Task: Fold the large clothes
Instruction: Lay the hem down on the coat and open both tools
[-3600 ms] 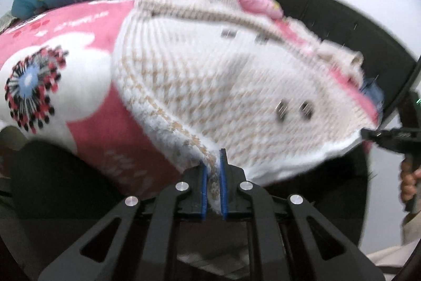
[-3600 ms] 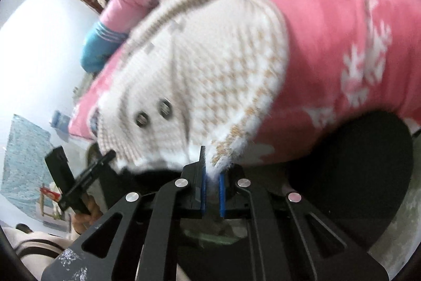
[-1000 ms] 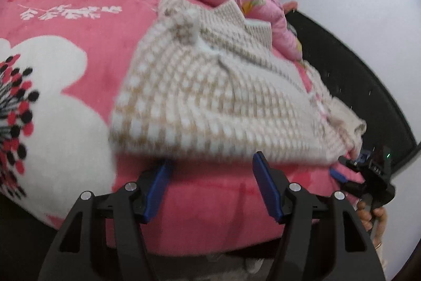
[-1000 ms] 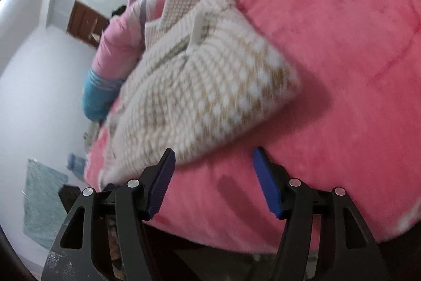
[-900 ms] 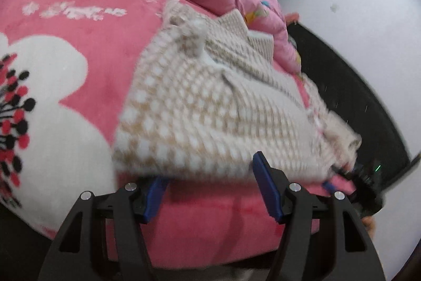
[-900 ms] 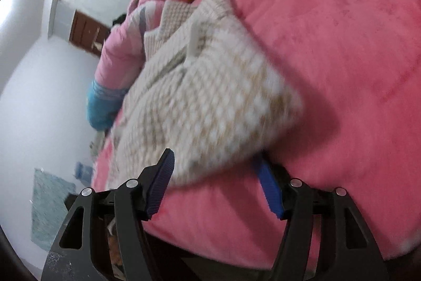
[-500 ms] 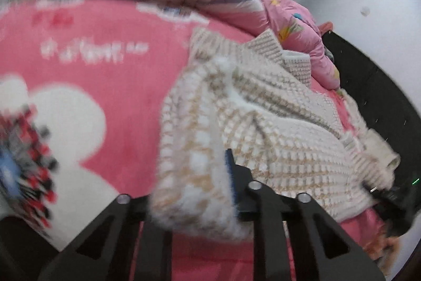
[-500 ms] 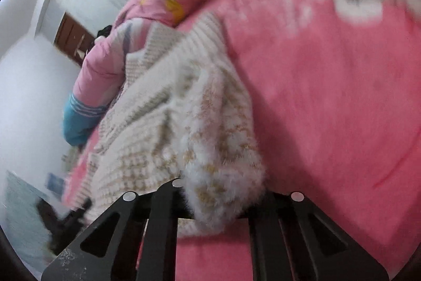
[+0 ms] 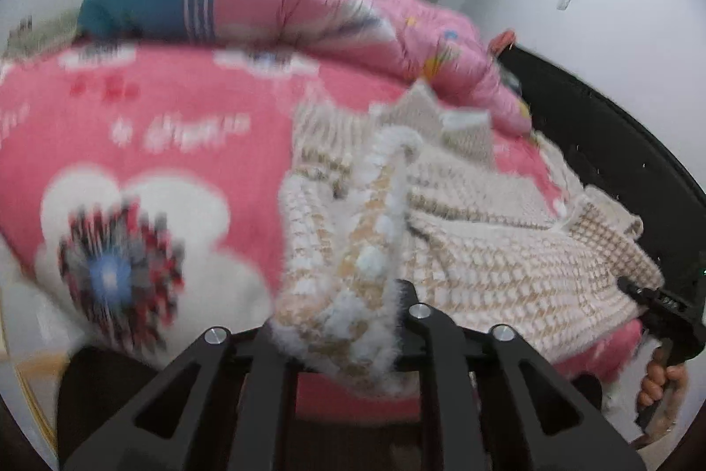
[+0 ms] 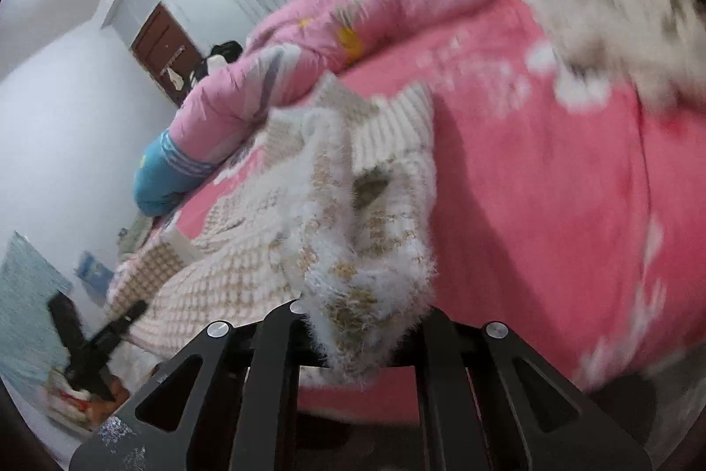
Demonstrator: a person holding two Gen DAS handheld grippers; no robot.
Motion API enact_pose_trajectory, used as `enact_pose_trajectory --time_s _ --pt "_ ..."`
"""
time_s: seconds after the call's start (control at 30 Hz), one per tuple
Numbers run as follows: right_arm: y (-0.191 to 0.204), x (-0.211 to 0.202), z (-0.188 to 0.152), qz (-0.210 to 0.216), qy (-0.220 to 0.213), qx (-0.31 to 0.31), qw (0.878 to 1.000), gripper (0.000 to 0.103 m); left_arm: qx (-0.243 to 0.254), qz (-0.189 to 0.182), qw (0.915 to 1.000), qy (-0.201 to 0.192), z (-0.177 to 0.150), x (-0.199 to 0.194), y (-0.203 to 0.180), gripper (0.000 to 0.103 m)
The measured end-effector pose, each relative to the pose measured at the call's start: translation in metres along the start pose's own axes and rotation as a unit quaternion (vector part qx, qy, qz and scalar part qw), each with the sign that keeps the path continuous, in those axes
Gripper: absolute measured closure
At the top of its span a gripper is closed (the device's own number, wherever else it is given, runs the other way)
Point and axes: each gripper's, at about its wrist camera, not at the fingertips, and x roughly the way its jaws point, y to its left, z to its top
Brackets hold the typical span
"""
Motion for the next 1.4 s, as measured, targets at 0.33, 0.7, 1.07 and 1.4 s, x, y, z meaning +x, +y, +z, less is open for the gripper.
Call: enact_pose_trajectory --time_s 0.33,0.7,1.07,1.4 --pt "-0.065 -0.045 -0.01 -0.081 -0.007 0.094 0.992 0.034 -0.046 0.089 0.9942 -0.039 0.003 -0.024 0.043 0.03" --pt "0.091 0.053 -0.014 -0.103 0.039 -0.188 0.976 0.015 0.091 -0.005 0.9952 0.036 0.001 0.06 -0.055 0.018" --pt "0.073 0.119 -0.013 -0.121 0.115 -0.185 0.969 0.008 0.099 0.012 0.9933 0.059 -0.007 0.112 -0.066 0.005" --pt "0.061 0.123 -0.001 -0.102 0.154 -0.157 0.97 0.008 0.085 -0.012 0.9939 0.07 -0.003 0.108 -0.057 0.005"
